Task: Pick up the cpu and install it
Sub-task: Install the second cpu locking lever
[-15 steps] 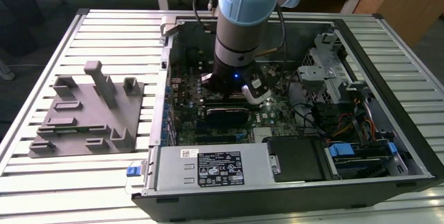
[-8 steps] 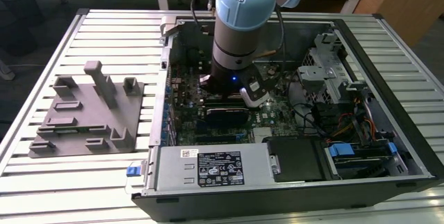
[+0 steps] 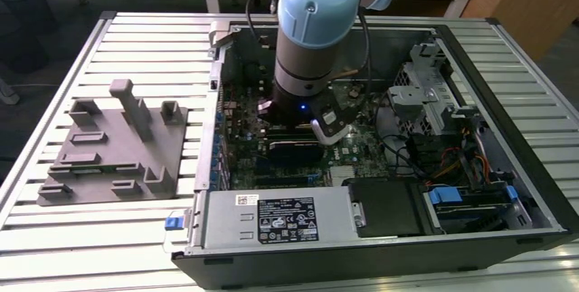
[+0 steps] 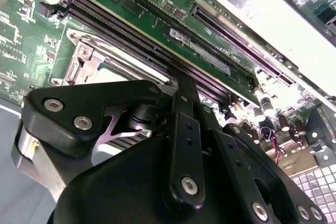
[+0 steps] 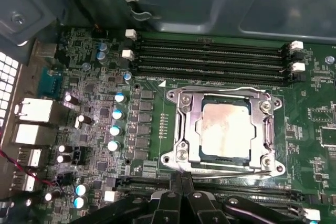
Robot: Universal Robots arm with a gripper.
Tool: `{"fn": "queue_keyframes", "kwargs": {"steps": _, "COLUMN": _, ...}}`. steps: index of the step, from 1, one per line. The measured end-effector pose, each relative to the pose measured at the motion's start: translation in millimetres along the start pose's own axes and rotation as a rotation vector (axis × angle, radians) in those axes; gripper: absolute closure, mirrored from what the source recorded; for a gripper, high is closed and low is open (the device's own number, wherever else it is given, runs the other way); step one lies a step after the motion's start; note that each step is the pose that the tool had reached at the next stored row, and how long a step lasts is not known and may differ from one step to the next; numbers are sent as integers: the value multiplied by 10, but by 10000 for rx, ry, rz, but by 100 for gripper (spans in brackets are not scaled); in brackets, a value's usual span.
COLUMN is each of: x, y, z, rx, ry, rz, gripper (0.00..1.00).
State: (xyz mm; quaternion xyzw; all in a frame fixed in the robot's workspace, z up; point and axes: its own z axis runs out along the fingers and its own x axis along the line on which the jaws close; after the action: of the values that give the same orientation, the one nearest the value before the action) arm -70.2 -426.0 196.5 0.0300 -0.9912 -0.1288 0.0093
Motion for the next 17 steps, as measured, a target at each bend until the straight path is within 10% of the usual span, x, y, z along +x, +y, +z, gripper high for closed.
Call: {"fn": "queue_keyframes", "kwargs": {"steps": 17, "x": 64, "y": -16, "z": 77, "rx": -585, "ry": -33, "rz": -16, "gripper": 89}}
